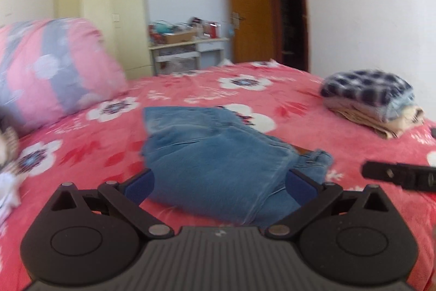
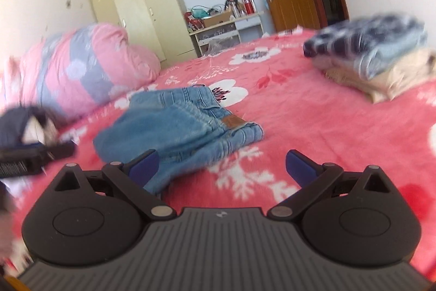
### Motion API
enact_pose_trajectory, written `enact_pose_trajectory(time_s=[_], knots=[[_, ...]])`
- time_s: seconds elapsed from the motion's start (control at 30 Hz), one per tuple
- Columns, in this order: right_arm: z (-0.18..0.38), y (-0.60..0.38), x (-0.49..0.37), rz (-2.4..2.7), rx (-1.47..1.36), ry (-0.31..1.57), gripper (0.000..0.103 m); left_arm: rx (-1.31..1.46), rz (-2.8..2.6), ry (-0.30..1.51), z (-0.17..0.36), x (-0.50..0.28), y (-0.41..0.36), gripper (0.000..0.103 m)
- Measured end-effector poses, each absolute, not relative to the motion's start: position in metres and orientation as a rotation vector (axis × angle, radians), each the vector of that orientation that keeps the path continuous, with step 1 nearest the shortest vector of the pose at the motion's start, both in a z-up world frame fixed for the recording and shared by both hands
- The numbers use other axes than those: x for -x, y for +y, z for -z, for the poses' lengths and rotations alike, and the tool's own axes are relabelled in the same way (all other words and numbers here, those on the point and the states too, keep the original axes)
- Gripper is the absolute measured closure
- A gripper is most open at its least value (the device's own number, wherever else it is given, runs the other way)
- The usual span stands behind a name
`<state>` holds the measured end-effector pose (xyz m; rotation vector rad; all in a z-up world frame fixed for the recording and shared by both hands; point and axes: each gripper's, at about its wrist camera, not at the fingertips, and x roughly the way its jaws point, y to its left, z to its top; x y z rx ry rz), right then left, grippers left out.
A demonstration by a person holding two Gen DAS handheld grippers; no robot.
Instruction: Fold clothes
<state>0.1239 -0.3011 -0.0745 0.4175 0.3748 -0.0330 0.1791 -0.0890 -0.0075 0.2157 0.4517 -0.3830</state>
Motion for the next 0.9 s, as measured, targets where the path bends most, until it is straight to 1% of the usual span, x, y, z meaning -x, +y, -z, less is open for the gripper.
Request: enact_pose_trajectory(time_s=[0.1,0.17,0.2,0.27,0.4,0.5,0.53,0.57,0.6,0.63,0.67,0.77,0.9], knots=[[0.082,-0.324,-0.153,-0.015,-0.568,0.409,0.014,-0.284,0.460,0.496,0.021,-0.207,-0.119,0.013],[0.091,-0.336,-0.176,-0.050,-0.669,0.459,0.022,-0.321,0.492,0.528,0.032,-0.222,-0.135,0.023],[0.096,-0.342,-0.188,-0.065,-0.718,0.488,0.023,-0.339,0.498,0.546,0.038,-0.229,-0.141,0.025],[0.107,-0.350,-0.210,-0.083,-0.799,0.545,0.029,-0.373,0.507,0.578,0.050,-0.242,-0.152,0.035],[0.127,-0.352,-0.240,-0.079,-0.877,0.609,0.036,-0.401,0.494,0.587,0.064,-0.252,-0.158,0.038],[0.132,-0.352,-0.257,-0.083,-0.884,0.601,0.039,-0.380,0.508,0.590,0.064,-0.253,-0.154,0.046],[0.133,-0.352,-0.262,-0.077,-0.885,0.601,0.046,-0.373,0.512,0.592,0.064,-0.254,-0.153,0.054],[0.135,-0.354,-0.267,-0.071,-0.887,0.599,0.057,-0.366,0.517,0.593,0.063,-0.254,-0.152,0.063],[0.137,-0.356,-0.271,-0.065,-0.892,0.598,0.065,-0.359,0.522,0.594,0.063,-0.254,-0.151,0.067],[0.140,-0.359,-0.272,-0.061,-0.904,0.598,0.081,-0.351,0.526,0.595,0.063,-0.255,-0.150,0.074],[0.143,-0.362,-0.273,-0.064,-0.924,0.595,0.085,-0.344,0.531,0.596,0.063,-0.255,-0.149,0.081],[0.147,-0.369,-0.263,-0.117,-1.017,0.537,0.090,-0.321,0.543,0.600,0.062,-0.256,-0.145,0.089],[0.118,-0.361,-0.249,-0.193,-0.981,0.416,0.091,-0.251,0.537,0.590,0.048,-0.247,-0.128,0.093]])
